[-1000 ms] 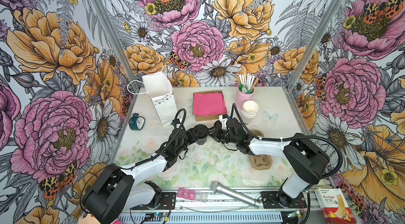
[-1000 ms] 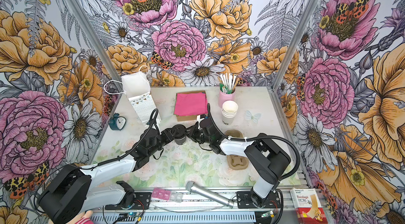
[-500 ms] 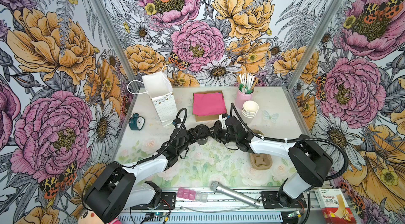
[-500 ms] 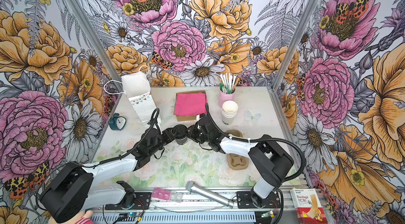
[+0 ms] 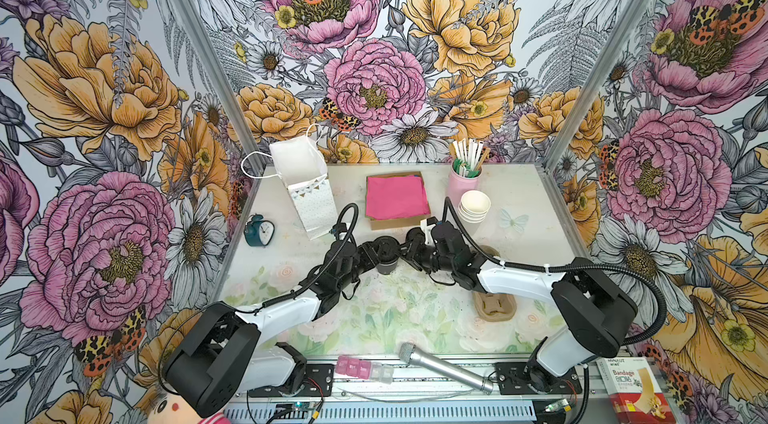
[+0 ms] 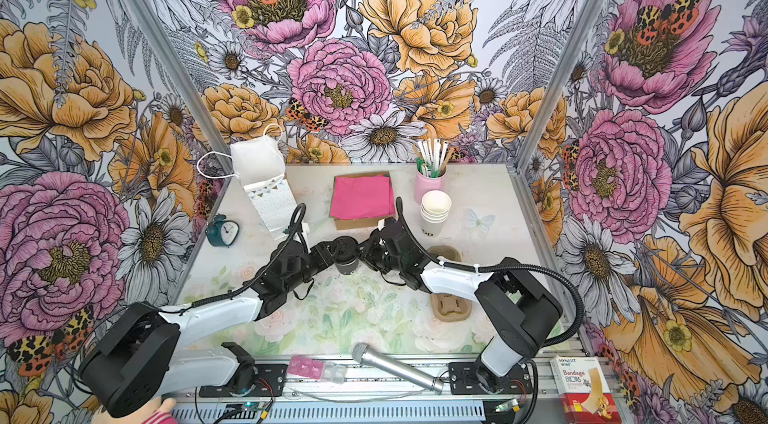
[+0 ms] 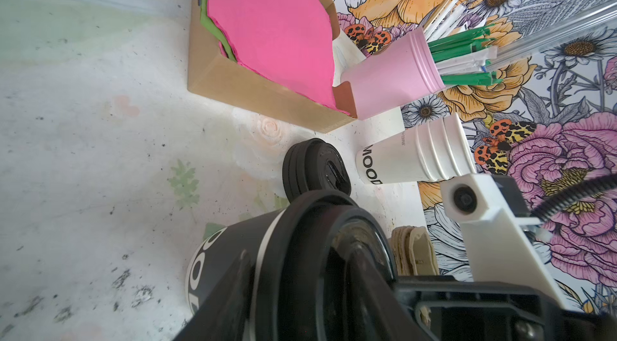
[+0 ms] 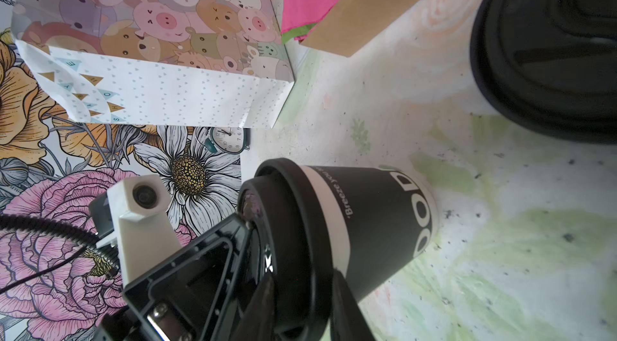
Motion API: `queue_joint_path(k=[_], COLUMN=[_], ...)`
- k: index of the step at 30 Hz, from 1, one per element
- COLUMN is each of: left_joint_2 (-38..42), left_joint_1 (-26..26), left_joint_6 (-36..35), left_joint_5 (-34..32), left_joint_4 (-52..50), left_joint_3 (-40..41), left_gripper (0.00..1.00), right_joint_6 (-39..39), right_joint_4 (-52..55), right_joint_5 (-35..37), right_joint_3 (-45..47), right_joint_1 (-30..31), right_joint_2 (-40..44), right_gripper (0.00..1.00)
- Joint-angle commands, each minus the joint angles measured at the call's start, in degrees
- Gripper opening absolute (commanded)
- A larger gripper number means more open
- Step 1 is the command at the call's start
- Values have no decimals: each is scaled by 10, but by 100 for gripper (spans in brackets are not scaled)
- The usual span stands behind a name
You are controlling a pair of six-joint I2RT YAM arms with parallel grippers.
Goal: Pack a coffee takeout order
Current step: Close the lid on the coffee cup.
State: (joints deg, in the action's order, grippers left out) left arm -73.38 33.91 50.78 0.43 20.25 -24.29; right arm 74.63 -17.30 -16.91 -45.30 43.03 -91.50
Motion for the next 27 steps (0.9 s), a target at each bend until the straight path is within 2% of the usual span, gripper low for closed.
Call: queue_joint_path(k=[1,3,6,8,21,27], left_joint_2=[-56,-59,-64,-68,-85,-95], left_joint_1=[28,27,27,27,27,27], left_joint_6=[-26,-27,-29,-30,-35,-37], left_joint_5=[87,89,90,90,93,93], left_joint_4=[-209,-210,-210,-210,-210,-210], left_joint_3=[43,39,36,32,21,18], left_gripper=[48,48,48,48,48,48], right_joint_6=[5,7,7,7,4,3], right_joint_4=[-83,-93,-102,-106,-107,-101], right_joint_5=[-36,-38,-37,-34,-26,-19], right_joint_3=[8,9,11,14,53,69], right_joint_1=[9,10,9,7,-15,-20], right_joint_2=[18,18,23,30,76,93], right_gripper=[13,13,27,31,43,43])
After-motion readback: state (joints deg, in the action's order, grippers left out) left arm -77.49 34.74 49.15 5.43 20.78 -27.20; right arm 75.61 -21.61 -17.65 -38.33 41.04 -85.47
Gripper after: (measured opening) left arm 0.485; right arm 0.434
